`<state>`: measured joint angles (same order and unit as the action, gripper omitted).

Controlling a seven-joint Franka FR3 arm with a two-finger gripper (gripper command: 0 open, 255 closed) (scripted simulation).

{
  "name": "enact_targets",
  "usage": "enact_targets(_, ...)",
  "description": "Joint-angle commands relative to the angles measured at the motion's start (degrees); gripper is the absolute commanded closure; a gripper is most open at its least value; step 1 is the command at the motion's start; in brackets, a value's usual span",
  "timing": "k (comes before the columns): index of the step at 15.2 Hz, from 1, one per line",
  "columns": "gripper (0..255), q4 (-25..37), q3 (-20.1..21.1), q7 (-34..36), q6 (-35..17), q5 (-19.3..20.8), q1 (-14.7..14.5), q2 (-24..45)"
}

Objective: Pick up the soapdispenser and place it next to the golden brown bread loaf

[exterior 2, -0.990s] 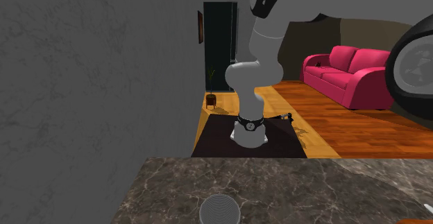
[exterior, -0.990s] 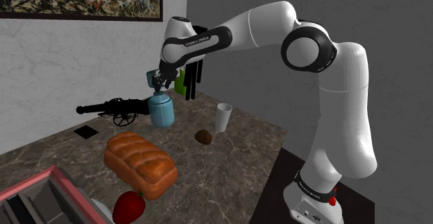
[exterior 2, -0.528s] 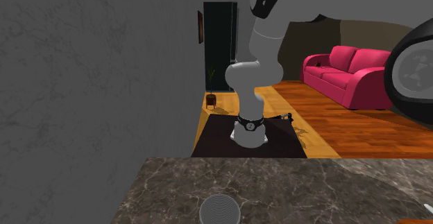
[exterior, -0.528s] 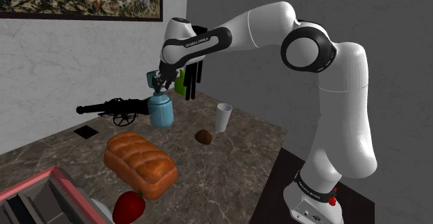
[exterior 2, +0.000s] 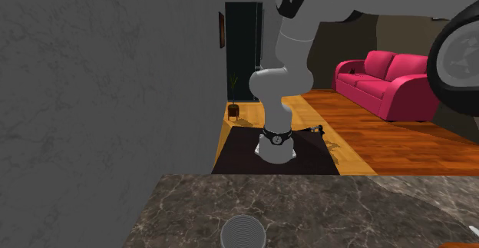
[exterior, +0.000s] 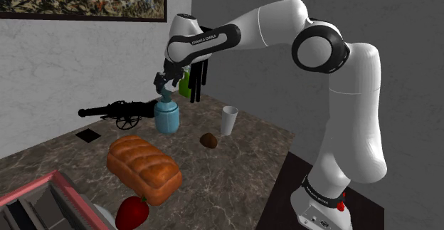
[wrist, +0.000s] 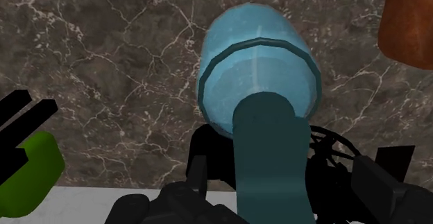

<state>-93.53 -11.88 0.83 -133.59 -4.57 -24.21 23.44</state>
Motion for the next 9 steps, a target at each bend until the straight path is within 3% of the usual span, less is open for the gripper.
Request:
enact_targets(1, 0, -0.01, -0.26, 0.21, 2.27, 0.53, -0.25, -2.32)
enact_targets(9, 0, 0.05, -0.36, 0.36, 3.28, 0.78, -0.39, -3.28)
